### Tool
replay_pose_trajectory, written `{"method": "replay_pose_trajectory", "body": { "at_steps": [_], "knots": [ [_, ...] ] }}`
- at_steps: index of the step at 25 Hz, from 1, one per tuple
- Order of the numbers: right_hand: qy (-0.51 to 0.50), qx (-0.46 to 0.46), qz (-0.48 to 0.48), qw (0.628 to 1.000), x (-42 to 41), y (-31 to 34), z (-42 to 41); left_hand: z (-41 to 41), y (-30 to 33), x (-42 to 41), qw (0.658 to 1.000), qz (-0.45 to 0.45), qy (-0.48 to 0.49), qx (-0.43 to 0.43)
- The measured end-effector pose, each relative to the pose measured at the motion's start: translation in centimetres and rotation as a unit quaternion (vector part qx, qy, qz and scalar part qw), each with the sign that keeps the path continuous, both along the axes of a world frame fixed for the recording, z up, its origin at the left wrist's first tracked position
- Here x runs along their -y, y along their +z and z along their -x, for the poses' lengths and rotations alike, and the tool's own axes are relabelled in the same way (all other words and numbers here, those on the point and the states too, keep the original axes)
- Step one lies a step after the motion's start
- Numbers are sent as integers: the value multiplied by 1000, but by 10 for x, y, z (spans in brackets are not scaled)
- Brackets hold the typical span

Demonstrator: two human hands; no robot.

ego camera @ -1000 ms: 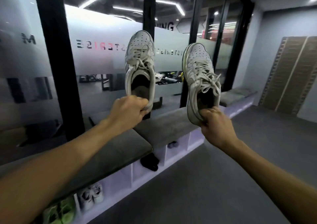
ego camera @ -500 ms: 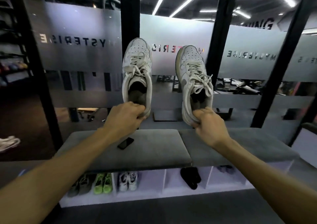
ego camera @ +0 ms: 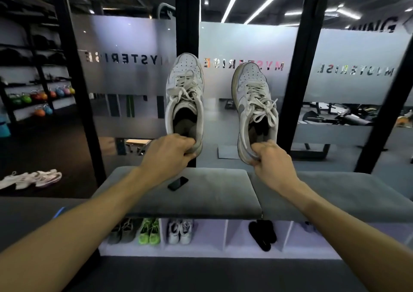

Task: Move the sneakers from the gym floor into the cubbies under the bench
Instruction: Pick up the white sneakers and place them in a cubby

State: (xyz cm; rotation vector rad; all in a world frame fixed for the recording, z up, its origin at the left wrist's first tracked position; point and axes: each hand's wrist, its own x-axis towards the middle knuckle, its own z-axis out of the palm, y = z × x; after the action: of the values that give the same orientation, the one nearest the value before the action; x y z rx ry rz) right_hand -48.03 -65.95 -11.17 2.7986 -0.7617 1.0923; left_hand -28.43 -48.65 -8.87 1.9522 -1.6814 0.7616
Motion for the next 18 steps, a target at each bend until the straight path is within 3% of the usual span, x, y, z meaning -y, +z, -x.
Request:
{"method": "replay_pose_trajectory", "body": {
  "at_steps": [9, 18],
  "knots": [
    [-21, 6, -25, 999, 66, -83, -31, -31, -83, 65, 1000, 4, -13, 4],
    [-18, 7, -33, 999, 262, -239, -153, -153, -244, 266, 1000, -1, -12, 18]
  ]
}}
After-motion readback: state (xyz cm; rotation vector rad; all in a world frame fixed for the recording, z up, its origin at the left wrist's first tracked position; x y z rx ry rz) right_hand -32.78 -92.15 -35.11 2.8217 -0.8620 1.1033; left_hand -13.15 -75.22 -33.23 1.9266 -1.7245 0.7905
